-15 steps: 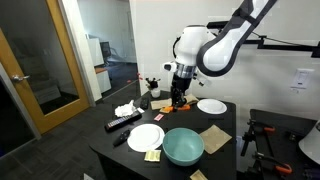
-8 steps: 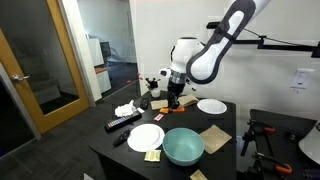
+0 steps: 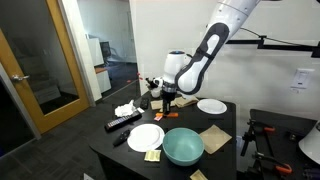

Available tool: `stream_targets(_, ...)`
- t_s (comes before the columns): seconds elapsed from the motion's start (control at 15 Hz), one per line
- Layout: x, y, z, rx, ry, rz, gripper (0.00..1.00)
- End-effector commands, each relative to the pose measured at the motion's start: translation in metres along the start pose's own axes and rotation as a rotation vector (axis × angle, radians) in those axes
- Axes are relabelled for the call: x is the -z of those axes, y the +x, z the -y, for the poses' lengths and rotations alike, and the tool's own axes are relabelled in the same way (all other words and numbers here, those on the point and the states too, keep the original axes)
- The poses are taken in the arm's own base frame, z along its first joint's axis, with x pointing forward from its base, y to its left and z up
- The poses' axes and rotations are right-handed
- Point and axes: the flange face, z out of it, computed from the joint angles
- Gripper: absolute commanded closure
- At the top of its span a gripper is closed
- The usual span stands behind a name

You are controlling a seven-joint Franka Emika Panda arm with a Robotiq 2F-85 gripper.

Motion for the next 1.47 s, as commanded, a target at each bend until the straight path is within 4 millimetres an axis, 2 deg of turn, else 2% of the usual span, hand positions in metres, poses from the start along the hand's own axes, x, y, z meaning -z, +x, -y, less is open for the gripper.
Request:
stream_targets(0.0, -0.014, 0.011, -0.011, -0.047, -0.012, -0.004, 0.95)
stream_targets(0.27, -0.025, 0.009, -0.015, -0.063, -0.009, 0.006, 0.95)
stream_targets(0.33, -0.026, 0.008, -0.014, -0.061, -0.008, 0.010, 0.67)
stream_targets(0.4, -0.026, 0.007, -0.015, -0.061, -0.011, 0.011, 0.55)
stream_targets(0.67, -0.013, 0.006, -0.016, -0.064, -0.018, -0.002, 0.26)
stream_targets(0.87, 0.012, 0.005, -0.019, -0.069, -0.032, -0.030, 0.05)
stream_targets(0.93, 0.023, 0.005, -0.021, -0.071, -0.037, -0.042, 0.00)
stream_targets(1.2, 0.074, -0.004, -0.026, -0.084, -0.043, -0.068, 0.00)
stream_targets(1.4, 0.113, -0.015, -0.019, -0.084, -0.027, -0.093, 0.00)
